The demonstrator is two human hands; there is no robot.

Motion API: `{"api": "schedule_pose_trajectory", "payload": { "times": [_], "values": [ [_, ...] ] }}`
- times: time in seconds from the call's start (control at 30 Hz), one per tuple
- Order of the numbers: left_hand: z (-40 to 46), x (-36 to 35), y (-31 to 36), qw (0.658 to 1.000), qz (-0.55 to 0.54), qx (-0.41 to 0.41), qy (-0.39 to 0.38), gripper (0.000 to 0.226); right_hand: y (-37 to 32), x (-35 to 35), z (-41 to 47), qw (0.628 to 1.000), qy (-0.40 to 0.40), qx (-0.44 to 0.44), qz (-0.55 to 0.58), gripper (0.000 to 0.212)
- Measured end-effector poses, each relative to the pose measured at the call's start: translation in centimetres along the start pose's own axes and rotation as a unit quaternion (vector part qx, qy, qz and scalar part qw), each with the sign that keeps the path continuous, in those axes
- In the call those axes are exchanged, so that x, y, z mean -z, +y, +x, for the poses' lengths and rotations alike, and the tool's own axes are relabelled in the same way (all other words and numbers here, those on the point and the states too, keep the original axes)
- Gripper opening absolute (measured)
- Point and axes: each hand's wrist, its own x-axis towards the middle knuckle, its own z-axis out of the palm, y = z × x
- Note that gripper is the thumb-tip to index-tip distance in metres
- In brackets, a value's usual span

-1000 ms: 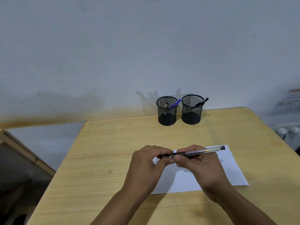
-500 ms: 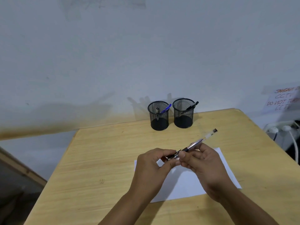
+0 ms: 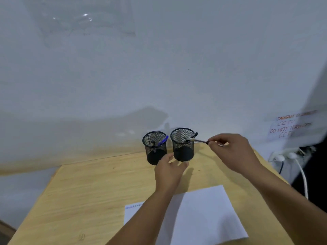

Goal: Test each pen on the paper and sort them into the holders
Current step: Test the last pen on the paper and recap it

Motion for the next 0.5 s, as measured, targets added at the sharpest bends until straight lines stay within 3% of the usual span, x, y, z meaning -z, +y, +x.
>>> {"api": "schedule_pose_trajectory", "payload": {
  "times": [0.1, 0.2, 0.5],
  "values": [
    [1.8, -2.1, 0.3, 0.999, 0.026, -0.003, 0.027, 0.033, -0.9, -0.2, 2.6, 0.993, -0.044, 0.034, -0.102, 0.014],
    [3.5, -3.8, -0.2, 0.997, 0.049, 0.001, 0.060, 0.058, -1.6, -1.2, 4.4, 0.987, -0.060, 0.044, -0.146, 0.017],
    [5.5, -4.9, -0.3, 0.995, 0.045, 0.004, 0.093, 0.042, -1.5, -4.3, 7.0, 0.970, -0.093, 0.080, -0.209, 0.015]
  ]
}}
